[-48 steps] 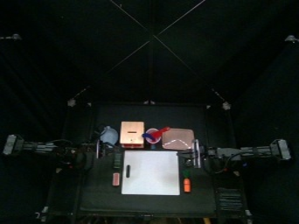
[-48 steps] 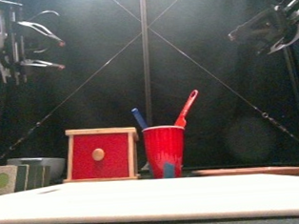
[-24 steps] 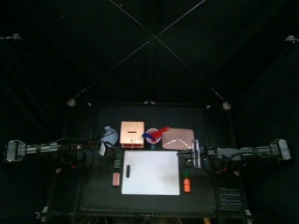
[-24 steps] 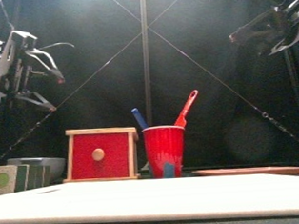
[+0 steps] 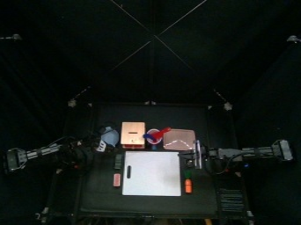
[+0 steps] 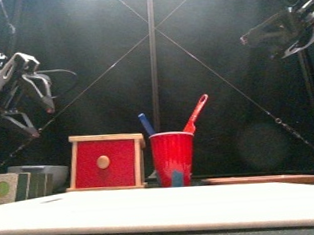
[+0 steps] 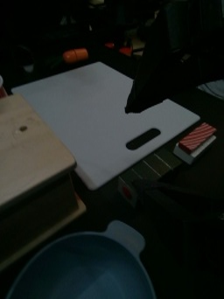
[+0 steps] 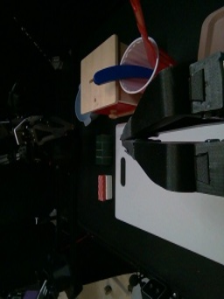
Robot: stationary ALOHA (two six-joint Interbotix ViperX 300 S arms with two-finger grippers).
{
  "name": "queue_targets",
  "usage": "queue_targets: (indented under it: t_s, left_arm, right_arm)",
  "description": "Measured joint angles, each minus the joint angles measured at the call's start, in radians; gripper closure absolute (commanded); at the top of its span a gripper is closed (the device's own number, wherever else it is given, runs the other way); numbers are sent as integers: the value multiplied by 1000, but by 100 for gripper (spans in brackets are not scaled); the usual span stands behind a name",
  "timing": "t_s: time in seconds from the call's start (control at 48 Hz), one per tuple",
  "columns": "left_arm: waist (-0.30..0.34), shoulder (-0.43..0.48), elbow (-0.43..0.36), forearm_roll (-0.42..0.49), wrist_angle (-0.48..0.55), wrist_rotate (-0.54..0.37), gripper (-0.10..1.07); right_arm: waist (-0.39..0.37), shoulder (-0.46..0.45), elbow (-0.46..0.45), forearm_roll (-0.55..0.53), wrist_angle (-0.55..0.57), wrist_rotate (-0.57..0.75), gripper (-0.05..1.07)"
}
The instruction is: Place sushi roll on cutting board
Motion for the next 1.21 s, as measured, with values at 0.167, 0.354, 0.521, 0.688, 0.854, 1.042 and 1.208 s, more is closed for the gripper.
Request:
queue_targets:
  t_s: [0.167, 0.354, 0.521, 0.688, 0.854, 1.042, 1.208]
  left_arm:
    - [-3, 0, 0, 120, 37, -178, 4]
    - [-92, 3, -21, 276, 43, -423, 4]
    - [-224, 52, -41, 422, 29, -647, 4]
    - [-314, 118, -64, 568, 25, -853, 4]
    - [-364, 173, -74, 696, 25, -1057, 4]
    - [-439, 227, -89, 811, 31, -1236, 3]
    - [-520, 313, -130, 868, 51, -1368, 3]
  right_arm:
    - [-2, 9, -6, 2, 0, -2, 101]
    - [-2, 25, -9, 3, 0, 0, 102]
    - [-2, 38, -18, 2, 0, 0, 102]
    - [-2, 48, -26, 3, 0, 0, 102]
    - [-2, 49, -28, 6, 0, 0, 102]
    - [-2, 49, -28, 9, -2, 0, 101]
    - [-3, 51, -28, 11, -2, 0, 102]
